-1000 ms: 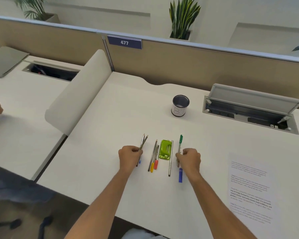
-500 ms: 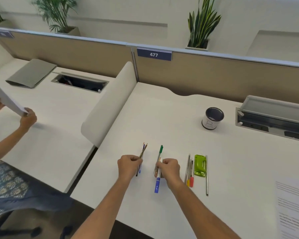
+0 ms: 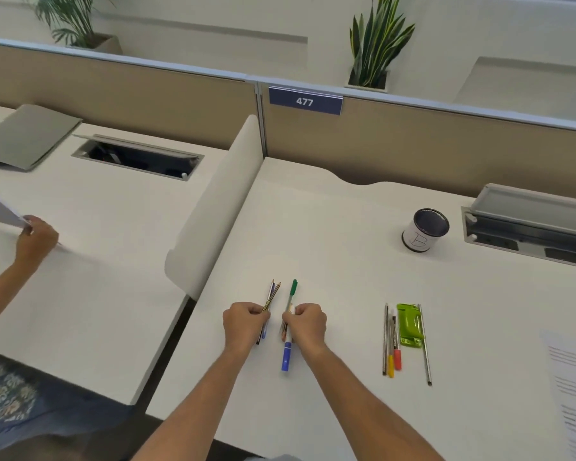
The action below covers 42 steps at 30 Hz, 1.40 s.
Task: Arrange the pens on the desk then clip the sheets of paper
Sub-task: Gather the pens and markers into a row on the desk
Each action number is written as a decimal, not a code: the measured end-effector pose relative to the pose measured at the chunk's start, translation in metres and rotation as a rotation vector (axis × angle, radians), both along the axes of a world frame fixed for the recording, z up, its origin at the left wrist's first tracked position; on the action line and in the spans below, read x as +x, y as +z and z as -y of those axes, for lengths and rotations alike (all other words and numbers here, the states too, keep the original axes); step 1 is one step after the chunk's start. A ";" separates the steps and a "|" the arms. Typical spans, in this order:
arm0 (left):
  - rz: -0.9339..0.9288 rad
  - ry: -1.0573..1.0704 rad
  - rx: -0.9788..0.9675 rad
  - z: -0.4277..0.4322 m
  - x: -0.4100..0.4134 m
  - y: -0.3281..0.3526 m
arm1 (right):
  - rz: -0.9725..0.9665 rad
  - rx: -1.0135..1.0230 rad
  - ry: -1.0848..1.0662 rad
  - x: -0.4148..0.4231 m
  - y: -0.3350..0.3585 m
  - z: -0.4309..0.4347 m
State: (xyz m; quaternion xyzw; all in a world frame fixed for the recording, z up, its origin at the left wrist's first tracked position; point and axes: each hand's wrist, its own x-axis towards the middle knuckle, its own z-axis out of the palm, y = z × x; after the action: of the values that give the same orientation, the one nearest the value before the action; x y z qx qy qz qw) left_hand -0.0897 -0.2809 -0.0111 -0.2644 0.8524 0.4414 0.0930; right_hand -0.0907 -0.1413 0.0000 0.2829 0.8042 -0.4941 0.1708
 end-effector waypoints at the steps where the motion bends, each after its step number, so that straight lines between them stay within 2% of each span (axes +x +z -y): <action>1: -0.006 -0.009 -0.004 0.000 -0.001 -0.001 | 0.003 0.010 0.001 -0.001 -0.001 0.001; 8: -0.036 -0.108 -0.025 -0.001 -0.006 -0.006 | 0.001 0.038 -0.011 -0.008 -0.008 0.001; 16: -0.074 -0.110 -0.065 0.004 -0.007 -0.006 | -0.014 0.082 -0.061 -0.013 -0.003 -0.007; 26: -0.066 -0.129 -0.106 0.008 -0.002 0.000 | -0.014 -0.012 -0.149 -0.011 -0.006 -0.013; 33: -0.072 -0.159 -0.046 0.009 0.000 -0.006 | -0.060 -0.086 -0.182 0.005 -0.007 -0.023; 38: -0.101 -0.225 -0.103 0.009 0.001 -0.010 | -0.180 0.017 -0.184 0.034 -0.004 -0.050; 42: -0.174 -0.268 -0.189 -0.008 -0.001 -0.008 | -0.249 0.207 -0.305 0.061 -0.003 -0.089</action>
State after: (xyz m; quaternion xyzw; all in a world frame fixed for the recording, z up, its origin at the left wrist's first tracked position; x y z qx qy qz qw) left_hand -0.0903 -0.2726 -0.0186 -0.1168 0.9225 0.3643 0.0517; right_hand -0.0298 -0.0526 -0.0029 0.3539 0.8134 -0.4603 -0.0366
